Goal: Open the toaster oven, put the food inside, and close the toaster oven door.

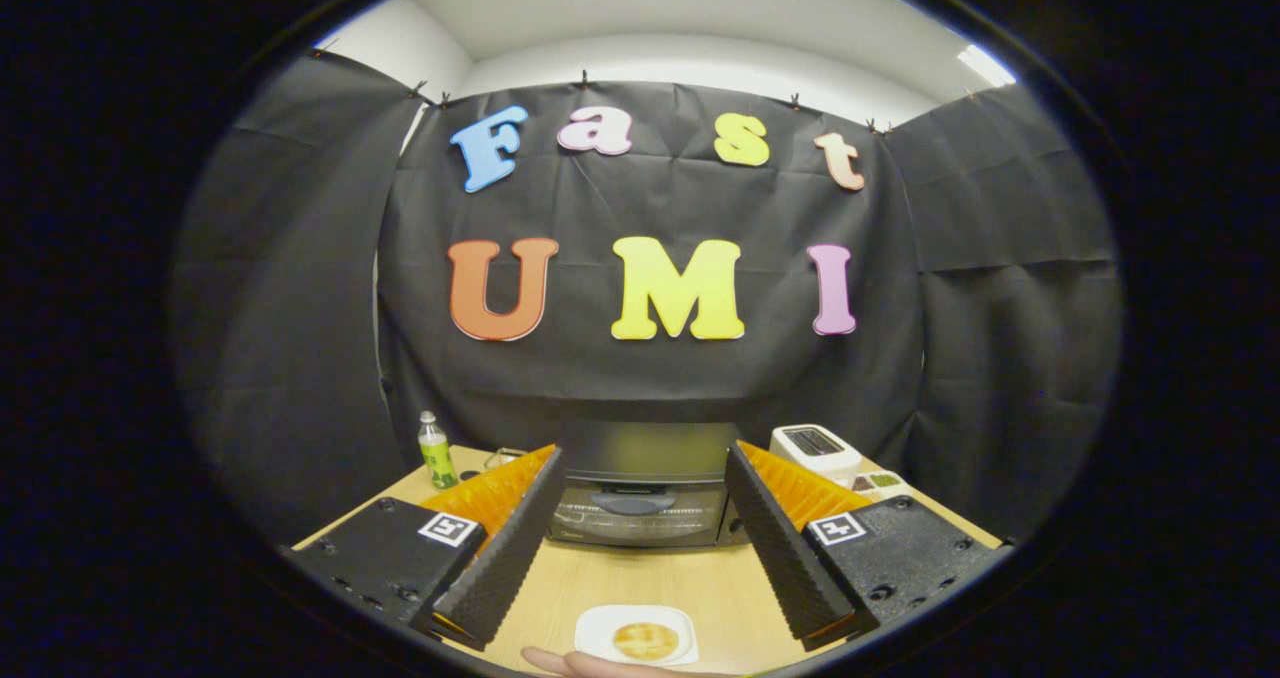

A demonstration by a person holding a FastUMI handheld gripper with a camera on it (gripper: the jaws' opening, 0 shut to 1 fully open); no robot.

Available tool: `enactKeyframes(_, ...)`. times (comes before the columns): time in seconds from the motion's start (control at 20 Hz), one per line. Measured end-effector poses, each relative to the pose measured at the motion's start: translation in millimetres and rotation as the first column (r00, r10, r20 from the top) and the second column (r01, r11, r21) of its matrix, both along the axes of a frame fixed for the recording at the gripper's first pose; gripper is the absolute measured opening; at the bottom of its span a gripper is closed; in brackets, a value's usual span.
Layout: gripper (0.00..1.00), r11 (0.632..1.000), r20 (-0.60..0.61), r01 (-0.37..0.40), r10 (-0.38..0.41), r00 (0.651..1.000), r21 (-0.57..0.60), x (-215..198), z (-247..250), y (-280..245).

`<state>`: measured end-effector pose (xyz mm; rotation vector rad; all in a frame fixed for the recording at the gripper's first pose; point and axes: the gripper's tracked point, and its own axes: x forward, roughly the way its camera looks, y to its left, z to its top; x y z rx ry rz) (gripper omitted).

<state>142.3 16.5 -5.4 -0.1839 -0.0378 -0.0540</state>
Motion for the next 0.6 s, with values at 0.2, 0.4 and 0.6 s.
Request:
enactKeyframes(0.2,1.0,0.998,-0.037,0.048,-0.049,0.998,-0.033,57.4,-9.3,-8.4)
enactKeyframes(0.4,1.0,0.996,-0.117,0.084,-0.086,0.989,-0.023,112.4,-44.5,-18.1)
enactKeyframes(0.6,1.0,0.994,-0.181,0.111,-0.111,0.977,-0.012,158.6,-75.8,-32.0)
